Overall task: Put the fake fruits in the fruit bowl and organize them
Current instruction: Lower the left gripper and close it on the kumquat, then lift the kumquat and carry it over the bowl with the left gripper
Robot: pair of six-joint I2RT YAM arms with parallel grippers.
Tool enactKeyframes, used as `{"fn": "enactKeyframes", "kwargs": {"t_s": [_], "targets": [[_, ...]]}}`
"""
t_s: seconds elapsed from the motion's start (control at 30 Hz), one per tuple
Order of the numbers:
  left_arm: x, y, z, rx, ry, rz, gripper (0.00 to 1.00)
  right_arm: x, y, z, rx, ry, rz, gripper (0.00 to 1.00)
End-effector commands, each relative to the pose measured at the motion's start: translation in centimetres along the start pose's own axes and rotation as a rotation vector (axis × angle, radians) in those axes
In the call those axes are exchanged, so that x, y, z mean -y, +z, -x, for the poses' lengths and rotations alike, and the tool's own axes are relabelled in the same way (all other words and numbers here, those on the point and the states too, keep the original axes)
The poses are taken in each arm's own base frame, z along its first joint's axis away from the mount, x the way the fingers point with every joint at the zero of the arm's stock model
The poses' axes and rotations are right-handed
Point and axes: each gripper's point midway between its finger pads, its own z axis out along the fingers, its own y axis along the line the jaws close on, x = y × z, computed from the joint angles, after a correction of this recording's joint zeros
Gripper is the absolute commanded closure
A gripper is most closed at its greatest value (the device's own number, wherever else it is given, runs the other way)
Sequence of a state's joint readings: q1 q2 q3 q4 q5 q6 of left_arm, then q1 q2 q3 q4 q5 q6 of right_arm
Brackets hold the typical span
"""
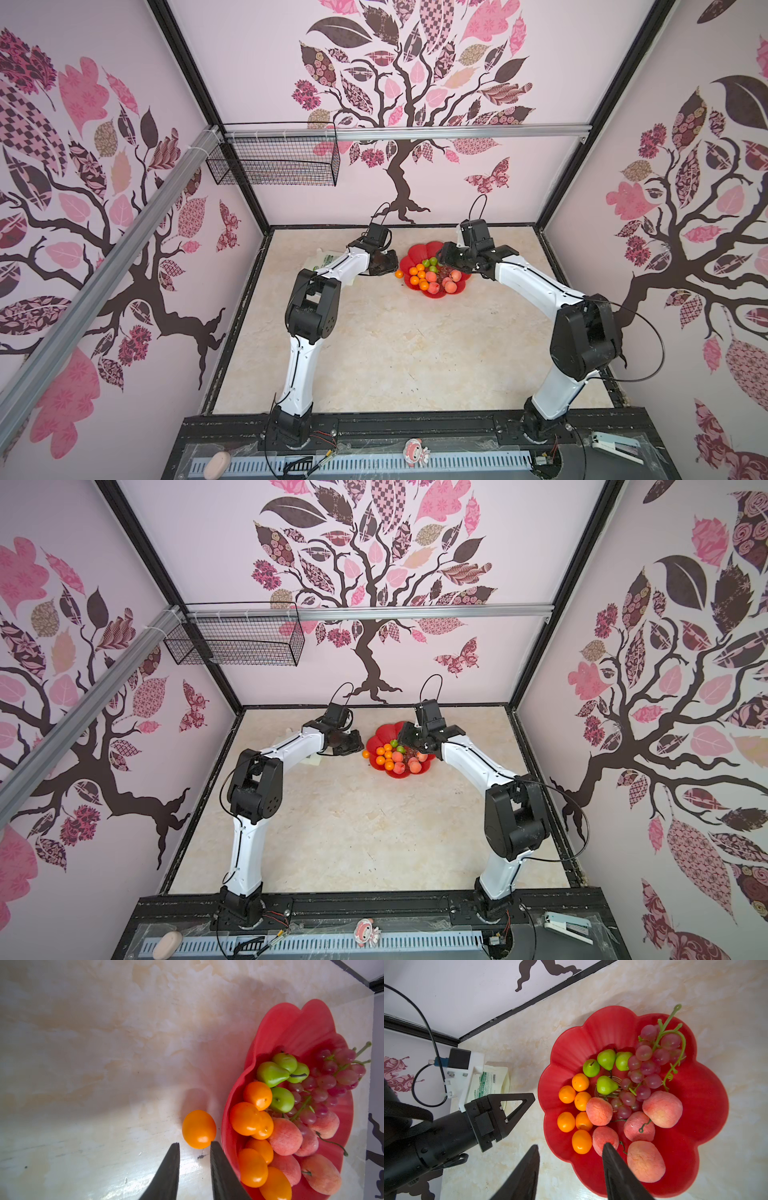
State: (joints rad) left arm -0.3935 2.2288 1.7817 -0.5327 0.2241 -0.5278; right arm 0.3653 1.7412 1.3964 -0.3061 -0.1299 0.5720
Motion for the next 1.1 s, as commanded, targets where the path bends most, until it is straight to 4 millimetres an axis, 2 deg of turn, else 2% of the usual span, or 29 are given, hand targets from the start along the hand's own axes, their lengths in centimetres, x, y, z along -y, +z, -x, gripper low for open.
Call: {"fn": "enactKeyframes", "kwargs": {"t_s": [0.0, 0.27, 0.5, 0.63, 0.67, 0.73, 1.07], "targets": [[0.0, 0.4, 0.7, 0.016, 0.003, 0.007, 0.72, -0.3, 0.1, 0.3, 0.003, -0.018, -0.003, 0.47], [0.3, 1.7, 0.8, -0.01, 0.008, -0.008, 0.71, -0.4, 0.0, 0.4, 0.006, -0.024, 0.0, 0.47], [0.9, 2.2, 0.9, -0.017, 0.018, -0.026, 0.63, -0.2, 0.2, 0.2, -0.003, -0.03, -0.005, 0.47], [1.0, 3.0, 0.4, -0.037, 0.014, -0.032, 0.58, -0.2, 0.4, 0.0, -0.009, -0.032, -0.005, 0.47], [0.8, 3.3, 0.0, -0.051, 0.013, -0.029, 0.58, -0.1, 0.4, 0.0, -0.011, -0.035, -0.005, 0.47], [1.4, 3.3, 0.5, -0.042, 0.024, -0.036, 0.58, -0.1, 0.4, 0.0, -0.01, -0.038, -0.008, 0.47], [1.2, 4.0, -0.9, -0.084, 0.061, 0.007, 0.54, 0.0, 0.4, -0.2, -0.014, -0.048, -0.008, 0.47]]}}
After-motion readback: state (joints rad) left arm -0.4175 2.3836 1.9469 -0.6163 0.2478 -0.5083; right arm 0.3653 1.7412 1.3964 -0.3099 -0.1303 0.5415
